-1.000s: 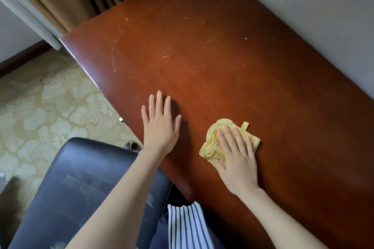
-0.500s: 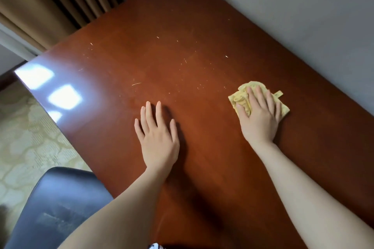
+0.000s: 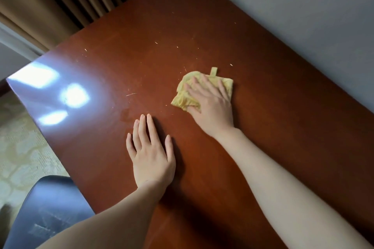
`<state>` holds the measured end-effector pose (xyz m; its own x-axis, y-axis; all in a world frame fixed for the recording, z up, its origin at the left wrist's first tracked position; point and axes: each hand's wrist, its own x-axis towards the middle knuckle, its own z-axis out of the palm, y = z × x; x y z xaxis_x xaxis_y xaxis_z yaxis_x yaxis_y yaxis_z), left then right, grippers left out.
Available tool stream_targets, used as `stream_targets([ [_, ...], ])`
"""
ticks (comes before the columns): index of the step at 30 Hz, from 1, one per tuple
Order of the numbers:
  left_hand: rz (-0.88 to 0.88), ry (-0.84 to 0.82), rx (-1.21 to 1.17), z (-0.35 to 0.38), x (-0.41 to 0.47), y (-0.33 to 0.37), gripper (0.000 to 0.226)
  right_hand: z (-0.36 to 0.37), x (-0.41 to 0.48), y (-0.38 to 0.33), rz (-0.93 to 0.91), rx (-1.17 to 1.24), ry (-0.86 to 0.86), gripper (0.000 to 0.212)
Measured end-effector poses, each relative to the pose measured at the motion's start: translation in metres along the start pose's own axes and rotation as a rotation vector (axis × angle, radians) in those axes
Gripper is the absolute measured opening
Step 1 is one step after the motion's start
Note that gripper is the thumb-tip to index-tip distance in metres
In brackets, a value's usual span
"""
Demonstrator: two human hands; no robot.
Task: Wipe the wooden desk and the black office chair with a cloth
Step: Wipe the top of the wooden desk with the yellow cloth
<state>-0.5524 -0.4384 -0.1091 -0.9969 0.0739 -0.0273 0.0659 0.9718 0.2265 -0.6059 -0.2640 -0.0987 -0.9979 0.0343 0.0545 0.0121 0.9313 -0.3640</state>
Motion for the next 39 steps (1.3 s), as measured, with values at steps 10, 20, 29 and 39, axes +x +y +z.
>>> stream_targets([
  [10, -0.005, -0.016, -0.02, -0.002, 0.001, 0.003, 0.062, -0.012, -0.104, 0.004, -0.189, 0.096, -0.084, 0.054],
  [20, -0.015, -0.026, -0.083, -0.004, -0.001, 0.005, 0.06, -0.045, -0.128, 0.076, 0.026, -0.062, -0.074, 0.068],
  [29, -0.014, -0.02, -0.063, -0.002, -0.001, 0.004, 0.06, -0.06, -0.038, 0.143, 0.428, -0.139, 0.084, 0.053],
  [39, -0.003, -0.019, -0.041, -0.003, 0.001, 0.004, 0.056, -0.037, 0.063, 0.098, 0.518, -0.137, 0.058, 0.053],
])
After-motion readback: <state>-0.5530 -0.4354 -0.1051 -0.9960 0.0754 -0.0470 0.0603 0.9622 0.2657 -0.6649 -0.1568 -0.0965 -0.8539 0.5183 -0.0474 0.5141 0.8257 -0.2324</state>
